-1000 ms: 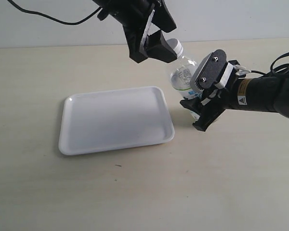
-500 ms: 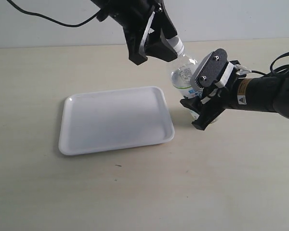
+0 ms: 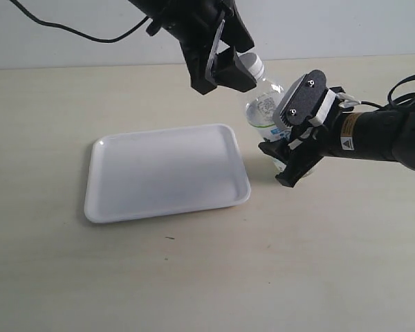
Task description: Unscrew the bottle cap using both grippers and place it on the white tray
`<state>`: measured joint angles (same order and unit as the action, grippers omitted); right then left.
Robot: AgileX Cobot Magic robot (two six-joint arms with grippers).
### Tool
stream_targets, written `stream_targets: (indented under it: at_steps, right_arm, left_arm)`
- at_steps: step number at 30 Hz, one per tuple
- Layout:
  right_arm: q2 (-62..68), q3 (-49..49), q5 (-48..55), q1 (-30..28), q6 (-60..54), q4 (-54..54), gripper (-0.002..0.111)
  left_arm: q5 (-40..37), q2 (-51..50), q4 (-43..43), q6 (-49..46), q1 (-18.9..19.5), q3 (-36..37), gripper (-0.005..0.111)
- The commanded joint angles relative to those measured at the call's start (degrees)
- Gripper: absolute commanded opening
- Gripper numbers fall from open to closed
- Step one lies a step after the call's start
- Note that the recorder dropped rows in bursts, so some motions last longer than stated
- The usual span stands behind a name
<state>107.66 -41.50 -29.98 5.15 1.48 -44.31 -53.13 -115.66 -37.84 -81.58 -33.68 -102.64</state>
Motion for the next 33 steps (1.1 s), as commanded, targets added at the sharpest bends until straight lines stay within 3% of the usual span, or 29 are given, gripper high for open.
stream_targets:
  at_steps: [1, 8, 16, 25, 27, 30, 33]
  right_arm:
    - [1.18, 0.43, 3.76, -0.11, -0.39, -0.26, 0.000]
    - [1.18, 0.43, 3.76, -0.11, -0.39, -0.26, 0.000]
    - [1.18, 0.43, 3.76, -0.11, -0.39, -0.26, 0.000]
    - [1.18, 0.43, 3.76, -0.11, -0.39, -0.26, 0.000]
    - [1.18, 0.43, 3.76, -0.11, -0.39, -0.26, 0.000]
    - [1.18, 0.43, 3.76, -0.11, -0.39, -0.26, 0.000]
    - [1.18, 0.43, 3.76, -0.11, -0.39, -0.26, 0.000]
  left_arm:
    - [1.17, -0.47, -0.95, 0.93, -0.08, 0.23, 0.065]
    - [1.83, 0.01, -1.33, 0.93, -0.08, 0.01, 0.060]
    - [0.90, 0.01, -1.89, 0.93, -0.08, 0.01, 0.039]
    - [1.05, 0.01, -6.50, 1.04, -0.08, 0.01, 0.038]
    - [0.59, 0.01, -6.50, 1.04, -0.08, 0.01, 0.032]
    - [-0.31, 0.01, -6.26, 1.04, -0.08, 0.01, 0.004]
    - [-0.90, 0.01, -5.17, 1.57, -0.08, 0.01, 0.000]
